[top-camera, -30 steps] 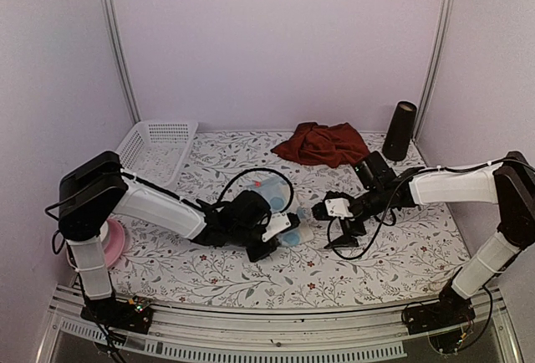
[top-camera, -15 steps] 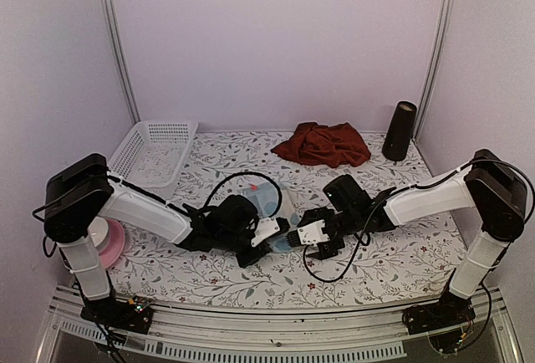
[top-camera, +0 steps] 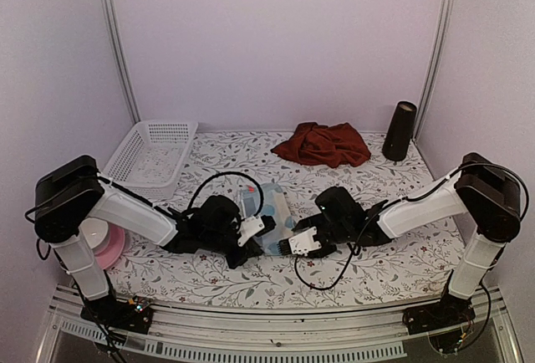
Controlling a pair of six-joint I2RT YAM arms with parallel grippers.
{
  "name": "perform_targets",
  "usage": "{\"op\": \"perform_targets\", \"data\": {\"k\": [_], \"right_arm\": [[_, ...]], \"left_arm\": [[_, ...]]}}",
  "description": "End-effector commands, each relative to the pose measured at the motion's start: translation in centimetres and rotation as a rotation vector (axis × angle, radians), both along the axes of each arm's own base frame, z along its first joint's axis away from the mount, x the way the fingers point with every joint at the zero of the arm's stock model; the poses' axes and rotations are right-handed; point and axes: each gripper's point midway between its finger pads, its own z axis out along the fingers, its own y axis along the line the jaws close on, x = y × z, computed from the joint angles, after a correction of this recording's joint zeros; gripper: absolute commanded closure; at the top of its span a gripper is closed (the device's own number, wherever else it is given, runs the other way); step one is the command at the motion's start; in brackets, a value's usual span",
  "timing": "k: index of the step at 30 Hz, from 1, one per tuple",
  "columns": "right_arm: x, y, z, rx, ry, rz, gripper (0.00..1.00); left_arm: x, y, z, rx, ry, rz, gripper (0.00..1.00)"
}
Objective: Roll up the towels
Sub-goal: Rotate the towel at the center of the board, then roll the towel at the center of the board.
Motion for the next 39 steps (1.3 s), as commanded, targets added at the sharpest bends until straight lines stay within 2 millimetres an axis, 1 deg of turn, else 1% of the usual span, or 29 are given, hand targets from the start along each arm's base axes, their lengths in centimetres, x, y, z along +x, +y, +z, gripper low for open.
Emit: {"op": "perform_targets", "data": {"k": [1,3,5,8,12,17,20,22,24,26,27,28,29,31,33,35,39], "right_arm": [[-1.0,-0.4,-0.9,-0.041,-0.046,0.027,0.38],[-1.3,-0.3,-0.7,-0.042,-0.071,0.038,0.33],[-1.6,-0.1,-0.2,-0.040,-0.097,0.058,0.31],[-2.4,0.2,0.4,-0.026,-0.097,0.091,0.30],[-2.6,0.1,-0.5,-0.051,-0.083,0.093,0.33],[-2.0,0.1,-2.0,-0.086,-0.072,0.060,0.44],[-1.6,0.1,-2.6,-0.101,-0.076,0.036,0.54],[-1.3,0.0,-2.8,-0.108,-0.077,0.024,0.62],[-1.4,0.0,-3.0,-0.112,-0.067,0.021,0.74],[-1.7,0.0,-3.1,-0.119,-0.047,0.028,0.88],[-1.9,0.0,-3.1,-0.120,-0.032,0.034,0.92],[-2.2,0.0,-3.2,-0.124,-0.015,0.041,0.95],[-2.5,0.0,-3.2,-0.132,0.004,0.049,0.96],[-3.0,0.0,-3.3,-0.142,0.040,0.061,0.96],[-3.6,0.0,-3.4,-0.153,0.075,0.074,0.96],[-4.2,0.0,-3.6,-0.163,0.114,0.090,0.96],[-5.2,-0.2,-3.9,-0.185,0.184,0.107,0.96]], "left_arm": [[0.2,0.1,0.4,-0.050,0.020,0.008,0.94],[0.1,0.0,0.4,-0.054,0.024,0.002,0.93],[0.2,-0.1,0.5,-0.063,0.025,0.004,0.93],[0.1,-0.2,0.3,-0.067,0.028,0.001,0.93],[0.1,-0.3,-0.1,-0.064,0.041,0.003,0.93],[0.1,-0.2,-0.1,-0.068,0.044,0.003,0.93],[-0.1,-0.1,-0.1,-0.075,0.049,-0.004,0.93],[-0.2,-0.1,0.0,-0.077,0.049,-0.014,0.92],[-0.3,0.0,0.1,-0.074,0.046,-0.023,0.90],[-0.6,0.1,0.2,-0.074,0.043,-0.036,0.85],[-0.7,0.2,0.4,-0.076,0.042,-0.042,0.80],[-0.8,0.3,0.4,-0.076,0.041,-0.048,0.71],[-1.0,0.3,0.5,-0.078,0.040,-0.056,0.61],[-1.4,0.3,0.8,-0.088,0.038,-0.076,0.45],[-1.7,0.3,1.2,-0.101,0.035,-0.096,0.34],[-1.9,0.2,1.6,-0.116,0.029,-0.113,0.28],[-2.1,0.0,1.8,-0.129,0.023,-0.132,0.26]]}}
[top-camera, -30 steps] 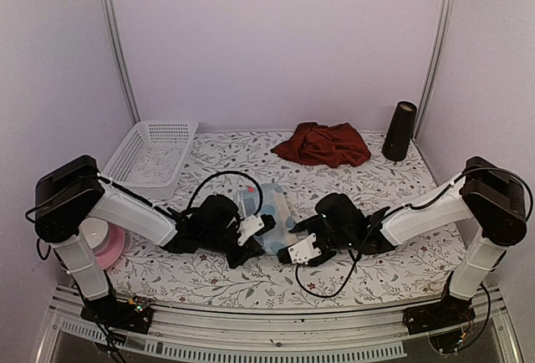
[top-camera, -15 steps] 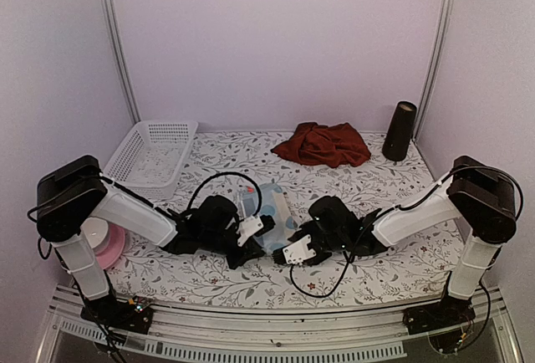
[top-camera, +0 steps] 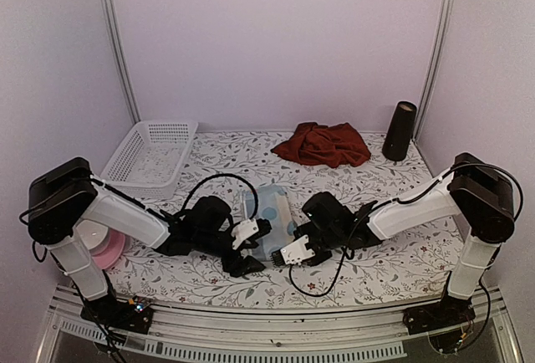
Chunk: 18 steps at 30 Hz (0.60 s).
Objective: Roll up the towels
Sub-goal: Roll the towel at the center of the board.
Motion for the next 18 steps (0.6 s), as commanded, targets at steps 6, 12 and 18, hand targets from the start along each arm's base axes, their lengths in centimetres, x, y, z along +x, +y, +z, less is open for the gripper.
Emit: {"op": "perform_targets", "data": {"k": [6,12,18], "right_arm": [[-3.5,-1.7,-2.4,-0.107,0.315,0.020,0.96],[-4.1,-1.9,-1.7,-0.104,0.479,0.015,0.96],[-4.2,-2.4,-1.3,-0.108,0.615,-0.005,0.93]], "left_arm": [[-0.5,-0.2,1.4,-0.054,-0.026,-0.056,0.31],[-0.5,-0.1,1.1,-0.042,-0.026,-0.059,0.36],[-0.2,-0.1,0.9,-0.032,-0.023,-0.048,0.46]]}}
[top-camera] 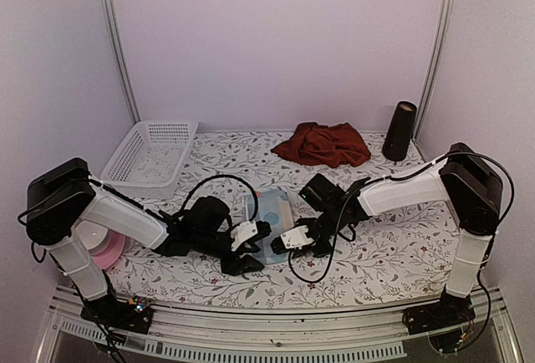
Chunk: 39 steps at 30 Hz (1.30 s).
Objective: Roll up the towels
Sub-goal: Roll the towel at the center of the board.
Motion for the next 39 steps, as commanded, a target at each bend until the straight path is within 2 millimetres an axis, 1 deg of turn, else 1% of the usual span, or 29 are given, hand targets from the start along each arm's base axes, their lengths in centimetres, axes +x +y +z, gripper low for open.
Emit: {"op": "perform_targets", "data": {"k": [1,6,7,8,9,11,13,14,17,18,20,22,24,25,32,34,37,39], "right_arm": [[-2.6,-2.0,-1.1,-0.075,0.243,-0.011,0.93],[-2.4,-2.2,-0.4,-0.080,0.332,-0.028,0.89],[-2.5,-2.2,-0.4,-0.085,0.349,-0.031,0.89],[-2.7,-2.5,-0.7,-0.099,0.371,-0.034,0.89],[-3.0,-2.7,-1.0,-0.111,0.389,-0.036,0.89],[-2.3,-2.1,-0.5,-0.097,0.404,-0.045,0.89],[-2.0,-2.1,-0.5,-0.099,0.426,-0.059,0.89],[-1.8,-2.1,-0.4,-0.097,0.434,-0.070,0.89],[-1.2,-2.2,0.0,-0.081,0.456,-0.094,0.88],[-0.8,-2.2,0.3,-0.073,0.459,-0.103,0.87],[-0.2,-2.3,0.7,-0.059,0.461,-0.120,0.84],[-0.1,-2.3,0.9,-0.053,0.465,-0.128,0.82],[0.2,-2.3,1.3,-0.042,0.467,-0.135,0.82],[0.4,-2.3,1.3,-0.038,0.467,-0.137,0.82],[0.4,-1.7,2.3,-0.005,0.492,-0.138,0.82],[0.4,-1.5,2.6,0.004,0.496,-0.138,0.82],[0.7,-1.4,2.8,0.010,0.497,-0.146,0.88],[1.4,-1.4,2.7,0.012,0.492,-0.171,0.93]], "left_arm": [[0.6,-0.1,0.6,-0.015,-0.016,0.008,0.48],[0.6,-0.1,0.8,-0.023,-0.012,0.011,0.60],[0.7,-0.1,0.8,-0.024,-0.012,0.013,0.63],[0.7,-0.2,0.9,-0.026,-0.013,0.016,0.65],[0.8,-0.1,0.8,-0.025,-0.011,0.019,0.65],[0.7,-0.1,0.8,-0.026,-0.006,0.017,0.65],[0.7,-0.1,0.7,-0.024,-0.002,0.016,0.67],[0.7,-0.1,0.7,-0.023,0.000,0.019,0.70],[0.9,-0.1,0.4,-0.013,0.007,0.029,0.85],[1.0,0.0,0.3,-0.008,0.009,0.033,0.89],[1.2,0.0,0.1,-0.002,0.014,0.042,0.92],[1.4,0.1,0.0,0.005,0.018,0.051,0.97],[1.6,0.3,-0.3,0.015,0.021,0.064,0.98],[1.7,0.4,-0.4,0.018,0.023,0.068,1.00],[1.9,0.5,-1.4,0.052,0.048,0.081,1.00],[2.0,0.4,-1.4,0.054,0.050,0.082,1.00],[2.1,0.5,-1.4,0.056,0.049,0.084,1.00],[2.1,0.7,-1.5,0.061,0.050,0.089,1.00]]}}
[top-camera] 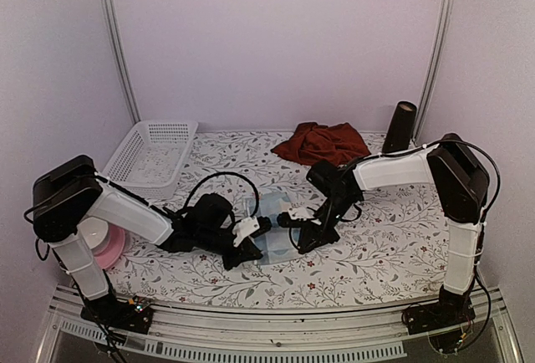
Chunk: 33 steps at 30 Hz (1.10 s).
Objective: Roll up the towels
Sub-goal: Roll the towel at the center of the board.
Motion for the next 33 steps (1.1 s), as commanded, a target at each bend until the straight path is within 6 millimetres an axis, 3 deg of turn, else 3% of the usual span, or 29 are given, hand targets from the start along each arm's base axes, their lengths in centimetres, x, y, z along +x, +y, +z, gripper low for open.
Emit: {"op": "perform_targets", "data": {"k": [1,7,15,33], "right_arm": [[1.4,0.6,0.8,0.024,0.014,-0.050,0.95],[3.5,0.6,0.9,0.028,-0.006,-0.132,0.97],[4.4,0.8,0.4,0.015,-0.021,-0.177,0.97],[5.9,-0.1,-3.1,-0.099,-0.053,-0.248,0.96]], "left_arm": [[0.7,0.6,-0.6,0.032,0.011,0.031,1.00],[0.9,1.0,-0.3,0.036,-0.001,0.047,1.00],[1.0,1.3,0.7,0.023,-0.025,0.060,1.00],[2.2,2.5,-2.5,0.171,0.003,0.126,0.97]]}}
